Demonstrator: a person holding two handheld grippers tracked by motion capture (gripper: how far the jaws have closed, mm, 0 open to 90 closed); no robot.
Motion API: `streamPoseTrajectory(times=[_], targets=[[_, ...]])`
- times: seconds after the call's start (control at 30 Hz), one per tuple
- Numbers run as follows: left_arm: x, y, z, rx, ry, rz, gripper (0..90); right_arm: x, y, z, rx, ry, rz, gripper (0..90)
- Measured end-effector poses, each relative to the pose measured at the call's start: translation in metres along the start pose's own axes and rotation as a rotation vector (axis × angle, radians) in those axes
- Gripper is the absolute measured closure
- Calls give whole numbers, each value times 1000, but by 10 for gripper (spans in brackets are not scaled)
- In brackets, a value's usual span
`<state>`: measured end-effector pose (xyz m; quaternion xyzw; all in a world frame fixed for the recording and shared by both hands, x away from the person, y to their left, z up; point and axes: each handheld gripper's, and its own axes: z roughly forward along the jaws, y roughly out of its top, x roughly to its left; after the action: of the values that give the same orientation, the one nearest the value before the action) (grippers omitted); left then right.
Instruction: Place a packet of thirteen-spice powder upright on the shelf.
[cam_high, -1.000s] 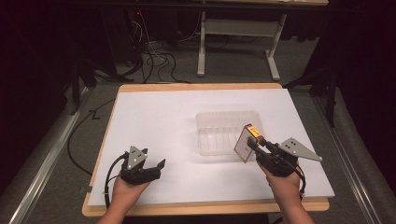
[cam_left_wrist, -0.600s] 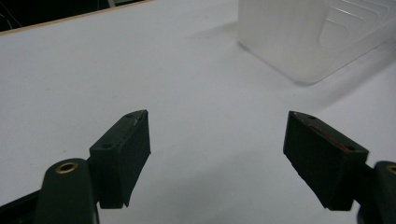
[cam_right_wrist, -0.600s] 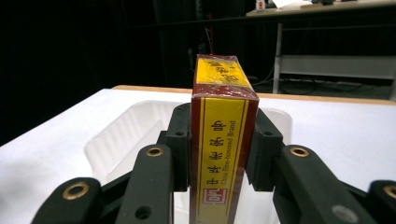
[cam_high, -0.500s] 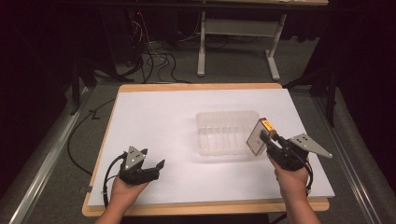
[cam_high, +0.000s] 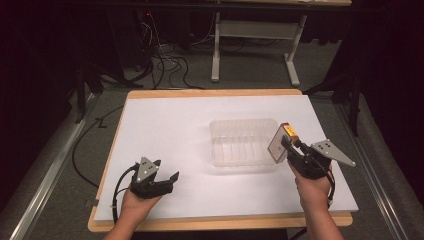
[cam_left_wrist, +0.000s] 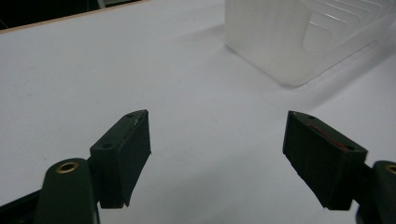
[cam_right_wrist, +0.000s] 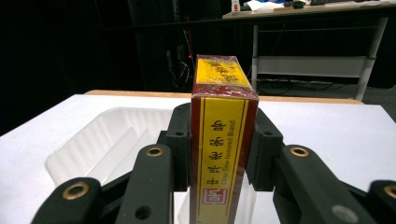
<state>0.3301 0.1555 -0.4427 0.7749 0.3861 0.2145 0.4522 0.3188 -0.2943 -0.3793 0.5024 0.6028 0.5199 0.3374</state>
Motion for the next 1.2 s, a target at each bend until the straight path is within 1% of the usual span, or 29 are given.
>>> streamPoseTrajectory(times=[0.17, 0.27, 0.4, 0.53, 0.7, 0.73, 0.77, 0.8, 0.83, 1.03, 1.2], targets=[[1, 1, 2, -12, -17, -10, 243, 4, 2, 5, 0, -19, -8, 680], [-1, 2, 3, -9, -19, -1, 243, 5, 3, 10, 6, -26, -12, 680], [-5, 4, 3, -20, -23, 14, 244, 5, 4, 16, 10, -57, -21, 679], [-7, 5, 4, -14, -28, 26, 244, 3, 7, 22, 18, -89, -23, 679], [-7, 5, 2, -16, -29, 29, 245, 0, 12, 35, 28, -131, -32, 679], [-7, 5, 3, -16, -31, 26, 245, 0, 12, 35, 28, -131, -32, 679], [-7, 4, 4, -13, -32, 25, 245, -1, 12, 40, 31, -141, -41, 678], [-7, 4, 4, -13, -32, 25, 245, -1, 12, 40, 31, -141, -41, 678], [-7, 4, 4, -11, -32, 26, 245, -2, 11, 46, 38, -149, -35, 678], [-7, 4, 4, -12, -32, 27, 245, -3, 8, 62, 58, -180, -26, 679], [-6, 4, 3, -10, -28, 31, 245, -4, 4, 75, 78, -200, -31, 678]])
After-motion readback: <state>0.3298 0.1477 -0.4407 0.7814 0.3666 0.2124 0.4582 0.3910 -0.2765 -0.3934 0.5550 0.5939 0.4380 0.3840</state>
